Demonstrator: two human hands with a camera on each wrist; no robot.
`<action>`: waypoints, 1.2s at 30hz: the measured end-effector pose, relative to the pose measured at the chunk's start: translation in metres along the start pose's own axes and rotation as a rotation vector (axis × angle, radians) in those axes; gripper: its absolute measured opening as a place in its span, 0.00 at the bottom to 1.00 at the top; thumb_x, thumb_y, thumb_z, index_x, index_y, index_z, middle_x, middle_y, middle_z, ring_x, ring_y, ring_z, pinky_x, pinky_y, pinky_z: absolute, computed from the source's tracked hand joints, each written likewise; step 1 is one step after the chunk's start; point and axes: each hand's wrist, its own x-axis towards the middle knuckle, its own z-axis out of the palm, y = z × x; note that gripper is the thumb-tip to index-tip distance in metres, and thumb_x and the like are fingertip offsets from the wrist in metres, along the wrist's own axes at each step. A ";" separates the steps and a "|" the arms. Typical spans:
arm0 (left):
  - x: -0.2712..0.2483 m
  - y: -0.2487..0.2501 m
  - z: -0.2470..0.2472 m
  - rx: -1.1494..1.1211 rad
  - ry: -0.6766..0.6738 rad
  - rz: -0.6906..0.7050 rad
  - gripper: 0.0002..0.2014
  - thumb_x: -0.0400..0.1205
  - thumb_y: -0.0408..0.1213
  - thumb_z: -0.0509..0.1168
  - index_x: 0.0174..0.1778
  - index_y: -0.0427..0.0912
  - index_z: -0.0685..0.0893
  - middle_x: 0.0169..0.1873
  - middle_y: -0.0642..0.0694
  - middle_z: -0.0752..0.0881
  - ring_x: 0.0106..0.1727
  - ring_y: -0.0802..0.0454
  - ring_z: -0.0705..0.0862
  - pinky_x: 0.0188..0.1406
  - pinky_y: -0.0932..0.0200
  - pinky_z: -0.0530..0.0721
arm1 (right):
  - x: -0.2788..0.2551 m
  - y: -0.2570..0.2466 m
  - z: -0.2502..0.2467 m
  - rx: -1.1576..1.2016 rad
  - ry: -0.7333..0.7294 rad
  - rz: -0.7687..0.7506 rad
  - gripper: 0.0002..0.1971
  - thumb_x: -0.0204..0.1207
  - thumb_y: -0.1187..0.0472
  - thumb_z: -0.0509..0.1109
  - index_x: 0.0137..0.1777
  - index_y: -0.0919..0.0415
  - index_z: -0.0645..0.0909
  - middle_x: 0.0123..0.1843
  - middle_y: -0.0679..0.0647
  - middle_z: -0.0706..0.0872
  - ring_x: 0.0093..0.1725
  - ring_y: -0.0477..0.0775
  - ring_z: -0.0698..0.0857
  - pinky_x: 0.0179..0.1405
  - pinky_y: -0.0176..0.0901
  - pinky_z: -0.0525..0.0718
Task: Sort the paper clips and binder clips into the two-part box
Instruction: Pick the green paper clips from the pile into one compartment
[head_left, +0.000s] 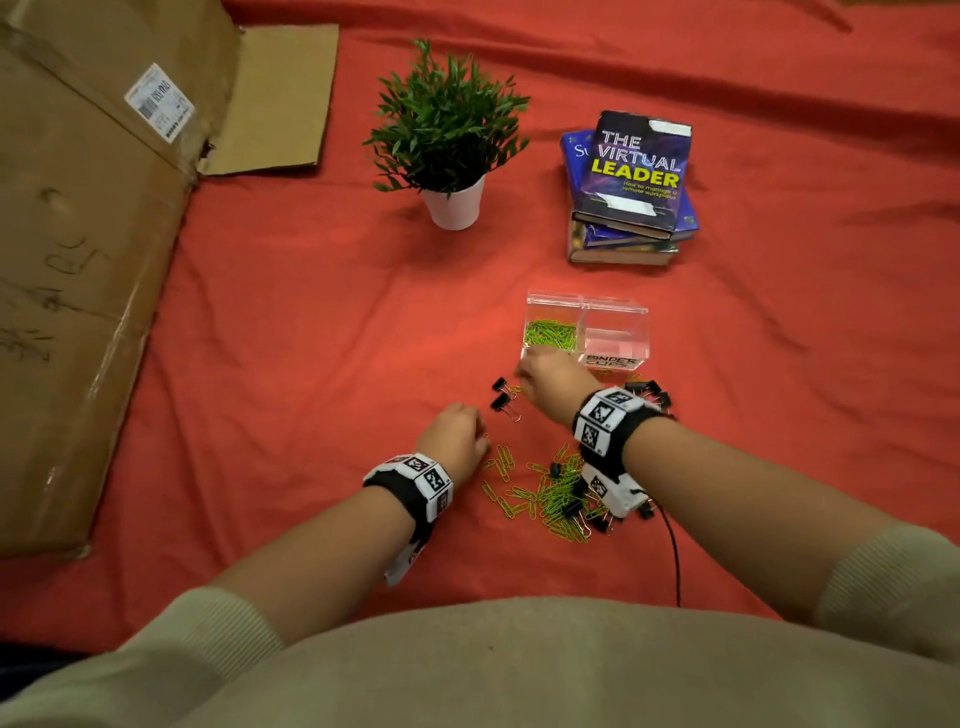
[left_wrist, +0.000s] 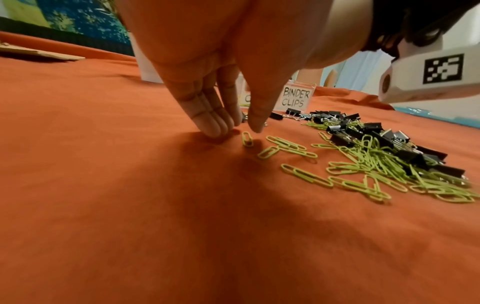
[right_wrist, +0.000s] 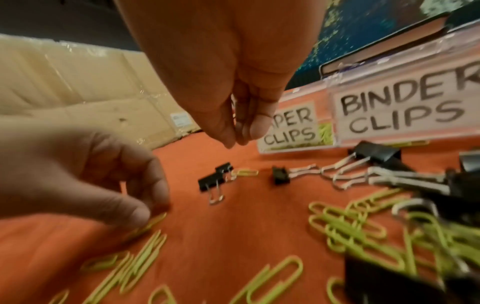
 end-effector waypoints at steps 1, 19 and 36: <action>0.001 0.002 0.003 0.004 0.003 -0.003 0.10 0.79 0.41 0.67 0.51 0.40 0.81 0.54 0.40 0.80 0.58 0.40 0.81 0.57 0.47 0.80 | -0.001 -0.003 0.008 -0.029 -0.040 0.010 0.12 0.78 0.67 0.62 0.55 0.68 0.84 0.56 0.61 0.82 0.55 0.61 0.83 0.59 0.53 0.83; -0.014 -0.008 0.005 0.161 -0.048 0.229 0.10 0.83 0.37 0.58 0.54 0.35 0.77 0.54 0.38 0.78 0.59 0.39 0.77 0.57 0.47 0.75 | -0.038 -0.010 0.039 0.094 -0.202 0.047 0.13 0.75 0.67 0.62 0.57 0.64 0.82 0.58 0.63 0.85 0.58 0.63 0.83 0.59 0.48 0.81; -0.031 -0.004 0.008 0.258 -0.167 0.318 0.13 0.77 0.41 0.67 0.53 0.40 0.76 0.53 0.41 0.78 0.59 0.41 0.78 0.56 0.46 0.79 | -0.088 -0.011 0.067 0.018 -0.262 -0.276 0.19 0.72 0.61 0.72 0.61 0.67 0.77 0.60 0.62 0.78 0.61 0.62 0.77 0.64 0.52 0.75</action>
